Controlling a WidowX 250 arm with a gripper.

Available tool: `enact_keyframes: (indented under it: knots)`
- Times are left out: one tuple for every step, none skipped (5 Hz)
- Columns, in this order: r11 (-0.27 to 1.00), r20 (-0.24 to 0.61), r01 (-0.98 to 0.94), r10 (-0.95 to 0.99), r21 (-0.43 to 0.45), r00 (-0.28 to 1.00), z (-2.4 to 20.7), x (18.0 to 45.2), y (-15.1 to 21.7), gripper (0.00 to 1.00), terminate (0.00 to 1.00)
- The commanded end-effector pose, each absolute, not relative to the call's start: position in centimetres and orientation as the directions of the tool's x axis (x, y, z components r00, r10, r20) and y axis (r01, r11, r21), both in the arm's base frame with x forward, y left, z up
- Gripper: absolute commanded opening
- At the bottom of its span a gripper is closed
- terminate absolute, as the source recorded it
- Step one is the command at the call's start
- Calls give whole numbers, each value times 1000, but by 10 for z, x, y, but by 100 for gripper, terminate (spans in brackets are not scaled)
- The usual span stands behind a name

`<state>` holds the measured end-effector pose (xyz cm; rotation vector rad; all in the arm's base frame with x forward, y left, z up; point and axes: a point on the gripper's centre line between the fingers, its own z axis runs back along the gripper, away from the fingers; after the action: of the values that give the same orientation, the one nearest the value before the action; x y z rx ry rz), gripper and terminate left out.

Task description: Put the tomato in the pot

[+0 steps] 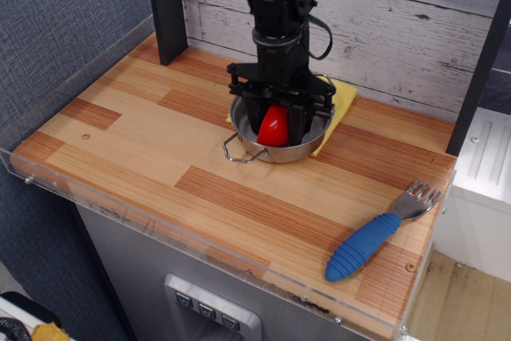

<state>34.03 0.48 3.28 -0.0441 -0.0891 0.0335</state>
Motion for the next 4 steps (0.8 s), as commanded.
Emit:
enact_keyframes:
  knots:
    - [994, 279, -84, 99, -63, 955, 110, 345, 26, 100, 0]
    - [991, 359, -125, 136, -54, 923, 160, 328, 36, 100, 0]
    - [980, 405, -193, 199, -56, 892, 203, 282, 40, 100, 0]
    - [981, 420, -184, 195, -68, 886, 206, 247, 44, 100, 0]
